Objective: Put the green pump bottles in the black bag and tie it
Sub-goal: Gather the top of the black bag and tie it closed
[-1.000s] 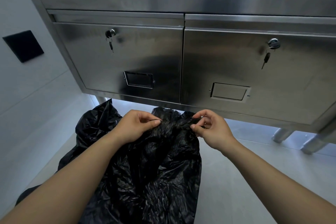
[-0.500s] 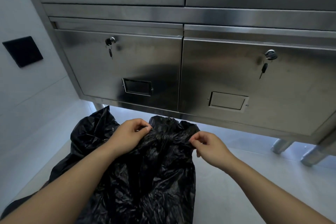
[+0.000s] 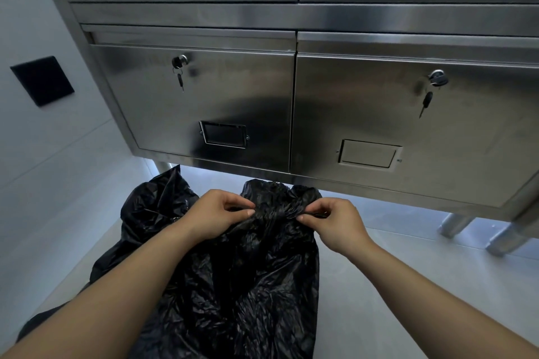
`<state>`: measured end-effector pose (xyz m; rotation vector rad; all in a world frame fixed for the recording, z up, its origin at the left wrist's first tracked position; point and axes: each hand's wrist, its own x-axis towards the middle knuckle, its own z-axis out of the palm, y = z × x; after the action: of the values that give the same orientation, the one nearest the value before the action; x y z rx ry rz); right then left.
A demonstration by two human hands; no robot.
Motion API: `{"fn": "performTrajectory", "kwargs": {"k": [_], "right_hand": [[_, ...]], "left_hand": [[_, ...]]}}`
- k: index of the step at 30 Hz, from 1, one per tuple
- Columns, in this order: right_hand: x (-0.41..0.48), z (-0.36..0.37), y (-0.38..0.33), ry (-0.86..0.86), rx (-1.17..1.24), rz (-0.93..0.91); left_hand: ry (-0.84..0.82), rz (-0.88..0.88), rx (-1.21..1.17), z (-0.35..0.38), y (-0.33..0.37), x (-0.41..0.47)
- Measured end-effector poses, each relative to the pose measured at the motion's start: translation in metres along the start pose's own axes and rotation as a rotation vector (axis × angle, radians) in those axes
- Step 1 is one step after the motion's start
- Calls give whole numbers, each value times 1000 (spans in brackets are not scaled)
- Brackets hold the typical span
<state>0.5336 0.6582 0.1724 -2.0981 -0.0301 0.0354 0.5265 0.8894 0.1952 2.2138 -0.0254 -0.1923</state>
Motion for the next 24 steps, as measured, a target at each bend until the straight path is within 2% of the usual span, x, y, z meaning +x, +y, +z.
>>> {"fn": "performTrajectory", "kwargs": {"k": [7, 11, 17, 24], "right_hand": [[8, -23, -11, 0, 16, -55], [4, -43, -14, -30, -1, -37], [7, -96, -5, 89, 5, -9], [-2, -75, 19, -175, -37, 15]], "left_hand": [[103, 108, -94, -6, 16, 2], [94, 143, -67, -20, 25, -6], [153, 128, -173, -41, 23, -15], [24, 52, -28, -28, -3, -14]]}}
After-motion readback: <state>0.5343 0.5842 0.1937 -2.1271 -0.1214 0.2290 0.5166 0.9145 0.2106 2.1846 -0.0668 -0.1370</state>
